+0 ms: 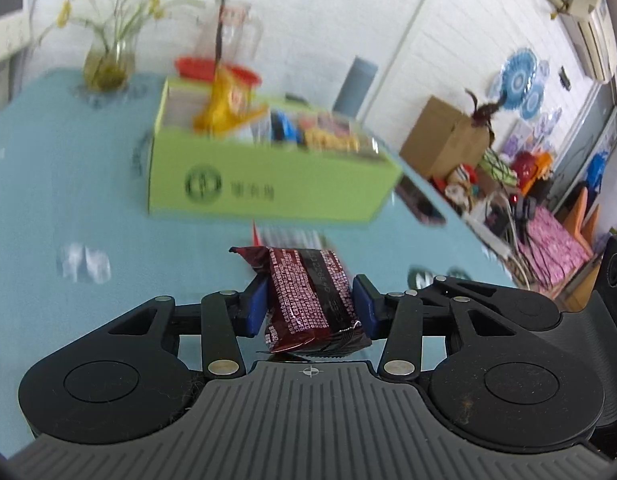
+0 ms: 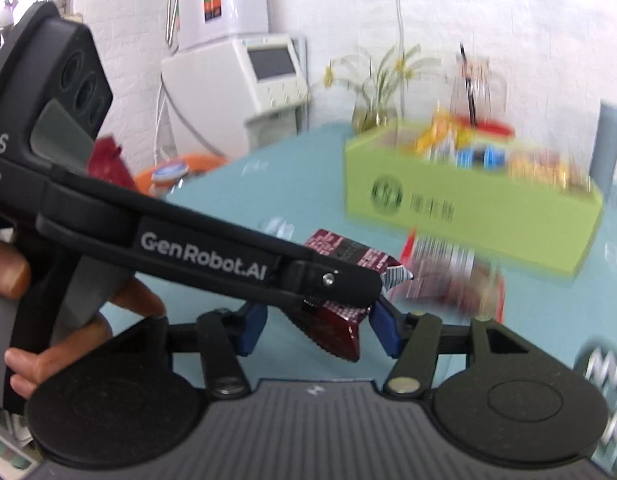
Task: Organize snacks
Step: 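Carry the wafer packet into the box and open the left tool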
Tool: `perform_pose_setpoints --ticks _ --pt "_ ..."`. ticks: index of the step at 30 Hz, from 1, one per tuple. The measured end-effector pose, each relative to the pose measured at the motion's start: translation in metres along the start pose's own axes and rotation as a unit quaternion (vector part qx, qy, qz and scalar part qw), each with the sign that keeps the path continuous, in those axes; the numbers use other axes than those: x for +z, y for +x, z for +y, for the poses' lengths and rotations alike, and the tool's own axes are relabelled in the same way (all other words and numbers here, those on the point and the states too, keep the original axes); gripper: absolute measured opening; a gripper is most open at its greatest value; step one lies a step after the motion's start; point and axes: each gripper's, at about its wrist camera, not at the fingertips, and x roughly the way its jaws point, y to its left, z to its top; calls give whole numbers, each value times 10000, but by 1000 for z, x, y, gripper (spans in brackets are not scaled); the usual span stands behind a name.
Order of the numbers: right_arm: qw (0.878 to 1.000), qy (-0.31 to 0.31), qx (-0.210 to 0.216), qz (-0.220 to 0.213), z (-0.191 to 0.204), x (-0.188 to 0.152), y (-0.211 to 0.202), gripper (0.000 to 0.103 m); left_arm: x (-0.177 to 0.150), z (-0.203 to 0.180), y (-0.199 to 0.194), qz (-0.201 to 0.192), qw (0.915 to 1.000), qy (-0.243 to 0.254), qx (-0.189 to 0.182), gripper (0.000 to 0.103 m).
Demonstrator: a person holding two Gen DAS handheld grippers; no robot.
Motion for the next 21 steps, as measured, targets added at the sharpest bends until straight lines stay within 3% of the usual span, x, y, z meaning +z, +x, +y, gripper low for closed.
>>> perform_pose_setpoints --ticks 2,6,10,14,17,20,21 --pt "9995 -198 17 -229 -12 29 14 69 36 5 6 -291 9995 122 57 25" --pt "9984 -418 -11 -379 -43 83 59 71 97 19 35 -598 9970 329 358 27" --pt "9992 -364 75 -139 -80 109 113 71 130 54 81 -433 9981 144 425 27" --pt "9989 -312 145 319 -99 109 152 71 133 88 122 -109 9988 -193 425 27" --pt "9989 -152 269 343 -106 105 154 78 126 94 131 -170 9983 -146 531 38" --pt "9998 -88 162 -14 -106 105 128 95 127 87 117 -402 9978 -50 525 62" --pt "9998 -92 128 -155 -104 105 114 94 127 81 106 -578 9971 -7 505 66"
